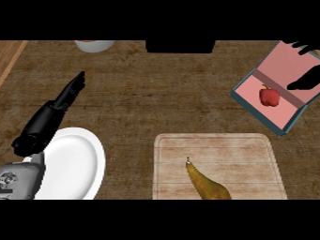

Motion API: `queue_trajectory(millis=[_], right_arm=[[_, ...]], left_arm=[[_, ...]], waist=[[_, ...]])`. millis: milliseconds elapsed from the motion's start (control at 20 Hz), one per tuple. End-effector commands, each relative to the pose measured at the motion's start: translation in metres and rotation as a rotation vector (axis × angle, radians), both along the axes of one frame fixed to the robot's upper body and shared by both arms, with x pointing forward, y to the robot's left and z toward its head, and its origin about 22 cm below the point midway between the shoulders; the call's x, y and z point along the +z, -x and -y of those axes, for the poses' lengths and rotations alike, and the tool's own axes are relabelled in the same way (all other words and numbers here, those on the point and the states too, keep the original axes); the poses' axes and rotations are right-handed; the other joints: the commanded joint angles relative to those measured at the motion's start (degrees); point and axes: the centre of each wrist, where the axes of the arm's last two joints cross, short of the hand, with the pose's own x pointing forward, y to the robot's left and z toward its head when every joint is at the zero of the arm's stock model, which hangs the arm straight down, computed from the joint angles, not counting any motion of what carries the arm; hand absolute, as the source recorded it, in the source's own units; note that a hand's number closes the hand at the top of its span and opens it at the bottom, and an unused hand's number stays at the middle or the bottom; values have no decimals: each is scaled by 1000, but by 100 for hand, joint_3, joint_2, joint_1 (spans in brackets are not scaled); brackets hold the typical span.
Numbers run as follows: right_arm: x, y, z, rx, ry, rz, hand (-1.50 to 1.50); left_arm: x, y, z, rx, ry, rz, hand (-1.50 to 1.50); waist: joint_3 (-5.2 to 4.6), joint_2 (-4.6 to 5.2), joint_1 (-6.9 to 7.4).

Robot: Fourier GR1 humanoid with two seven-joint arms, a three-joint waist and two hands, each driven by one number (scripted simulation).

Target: Pick the bell pepper from the cutting board and place it in the cardboard box

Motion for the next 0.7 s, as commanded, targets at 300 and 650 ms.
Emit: queue_trajectory(millis=[300, 650], right_arm=[[9, 3, 30, -214, -867, 403, -150], [-2, 30, 82, -370, -933, 504, -150]], left_arm=[[5, -2, -3, 2, 9, -8, 0], [16, -13, 7, -33, 3, 11, 0]], waist=[[15, 0, -44], [9, 76, 97]])
